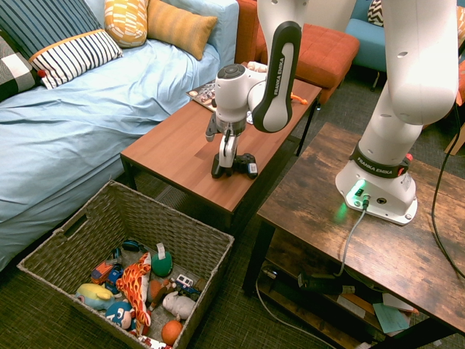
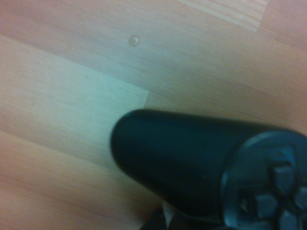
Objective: Put the gamepad in the basket
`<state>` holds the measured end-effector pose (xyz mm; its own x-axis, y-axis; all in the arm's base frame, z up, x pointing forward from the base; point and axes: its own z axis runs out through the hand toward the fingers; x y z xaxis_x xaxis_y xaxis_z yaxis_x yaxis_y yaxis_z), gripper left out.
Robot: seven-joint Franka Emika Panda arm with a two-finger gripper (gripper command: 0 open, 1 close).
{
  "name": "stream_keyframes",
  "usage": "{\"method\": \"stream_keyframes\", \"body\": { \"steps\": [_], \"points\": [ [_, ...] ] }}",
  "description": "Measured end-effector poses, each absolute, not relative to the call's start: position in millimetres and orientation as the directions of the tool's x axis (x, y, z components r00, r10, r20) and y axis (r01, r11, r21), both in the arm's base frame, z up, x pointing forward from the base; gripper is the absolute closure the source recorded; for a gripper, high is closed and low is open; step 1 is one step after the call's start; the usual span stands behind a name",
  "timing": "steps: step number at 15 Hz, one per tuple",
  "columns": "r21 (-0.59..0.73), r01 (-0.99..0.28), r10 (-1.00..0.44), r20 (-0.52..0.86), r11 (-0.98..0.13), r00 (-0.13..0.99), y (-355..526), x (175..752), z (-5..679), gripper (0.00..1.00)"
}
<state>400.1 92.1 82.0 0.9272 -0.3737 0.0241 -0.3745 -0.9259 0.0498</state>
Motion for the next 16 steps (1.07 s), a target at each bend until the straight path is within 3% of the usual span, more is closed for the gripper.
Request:
{"method": "stream_keyframes", "body": {
  "steps": [6,12,16],
  "points": [
    [0.039,-0.410,-0.409,0.024,-0.911,0.912,127,415,133,1.00],
    [0.041,-0.367,-0.361,0.110,-0.929,0.926,273,450,247,1.00],
    [0.034,-0.378,-0.371,0.127,-0.925,0.920,368,459,210,1.00]
  ]
}}
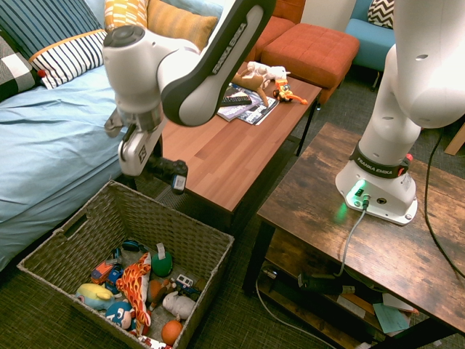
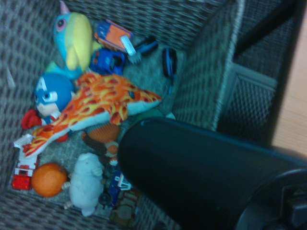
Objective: Put the gamepad in the basket
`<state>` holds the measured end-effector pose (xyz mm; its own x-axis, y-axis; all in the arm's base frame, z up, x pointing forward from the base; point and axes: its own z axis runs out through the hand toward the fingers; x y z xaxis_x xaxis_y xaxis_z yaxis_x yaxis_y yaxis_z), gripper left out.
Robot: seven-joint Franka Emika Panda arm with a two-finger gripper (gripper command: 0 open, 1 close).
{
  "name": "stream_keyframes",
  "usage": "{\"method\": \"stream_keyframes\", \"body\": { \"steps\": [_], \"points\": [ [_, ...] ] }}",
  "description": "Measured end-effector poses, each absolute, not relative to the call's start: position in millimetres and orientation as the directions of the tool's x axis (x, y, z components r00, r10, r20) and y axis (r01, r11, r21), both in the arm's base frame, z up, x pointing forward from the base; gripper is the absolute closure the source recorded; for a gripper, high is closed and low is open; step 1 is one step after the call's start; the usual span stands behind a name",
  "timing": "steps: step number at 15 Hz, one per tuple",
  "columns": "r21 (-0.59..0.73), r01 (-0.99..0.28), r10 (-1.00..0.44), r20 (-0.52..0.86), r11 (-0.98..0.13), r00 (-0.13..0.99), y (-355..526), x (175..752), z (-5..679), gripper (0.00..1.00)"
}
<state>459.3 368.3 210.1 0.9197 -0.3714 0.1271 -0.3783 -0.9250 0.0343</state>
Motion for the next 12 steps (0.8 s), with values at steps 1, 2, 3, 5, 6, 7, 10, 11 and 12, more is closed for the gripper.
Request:
{"method": "stream_keyframes", "body": {
  "steps": [1,2,3,5,6,7,10,11,12],
  "points": [
    [0.039,-0.381,-0.373,0.128,-0.924,0.919,391,460,188,1.00],
    [0.041,-0.383,-0.376,0.127,-0.923,0.918,412,462,165,1.00],
    [0.046,-0.382,-0.374,0.122,-0.923,0.919,429,463,142,1.00],
    [0.065,-0.392,-0.385,0.098,-0.918,0.918,448,471,91,1.00],
    [0.078,-0.400,-0.394,0.080,-0.913,0.916,450,476,64,1.00],
    [0.092,-0.404,-0.400,0.059,-0.910,0.915,449,481,39,1.00],
    [0.127,-0.406,-0.411,-0.009,-0.905,0.912,453,497,-12,1.00],
    [0.144,-0.403,-0.411,-0.029,-0.904,0.911,454,502,-23,1.00],
    [0.162,-0.397,-0.409,-0.048,-0.903,0.911,455,504,-34,0.00]
  ]
}}
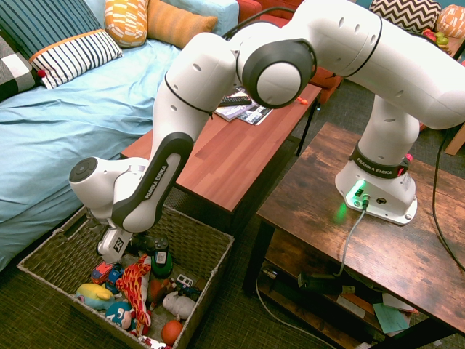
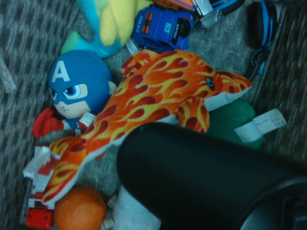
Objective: Put the gamepad in the basket
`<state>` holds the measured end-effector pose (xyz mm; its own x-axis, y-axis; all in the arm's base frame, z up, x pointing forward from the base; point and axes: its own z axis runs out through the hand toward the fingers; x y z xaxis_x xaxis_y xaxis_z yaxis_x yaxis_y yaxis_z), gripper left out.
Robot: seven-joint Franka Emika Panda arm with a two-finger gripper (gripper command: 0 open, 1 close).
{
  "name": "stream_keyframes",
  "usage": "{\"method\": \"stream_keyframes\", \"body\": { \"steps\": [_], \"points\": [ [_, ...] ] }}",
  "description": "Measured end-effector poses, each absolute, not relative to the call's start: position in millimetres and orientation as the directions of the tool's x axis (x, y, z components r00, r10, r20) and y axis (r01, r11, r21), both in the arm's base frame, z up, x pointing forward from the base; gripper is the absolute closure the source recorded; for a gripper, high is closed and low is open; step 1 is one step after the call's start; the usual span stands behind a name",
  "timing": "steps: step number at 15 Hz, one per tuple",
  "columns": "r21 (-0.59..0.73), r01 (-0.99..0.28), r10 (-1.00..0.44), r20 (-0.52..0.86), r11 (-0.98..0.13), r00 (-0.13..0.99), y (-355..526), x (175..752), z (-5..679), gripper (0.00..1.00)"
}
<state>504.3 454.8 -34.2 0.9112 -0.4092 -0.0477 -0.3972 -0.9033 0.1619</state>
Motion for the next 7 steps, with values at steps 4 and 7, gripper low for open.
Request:
{"method": "stream_keyframes", "body": {
  "steps": [4,7],
  "points": [
    [0.173,-0.369,-0.385,-0.071,-0.913,0.920,473,506,-45,0.00],
    [0.168,-0.363,-0.379,-0.070,-0.917,0.923,478,510,-39,0.00]
  ]
}}
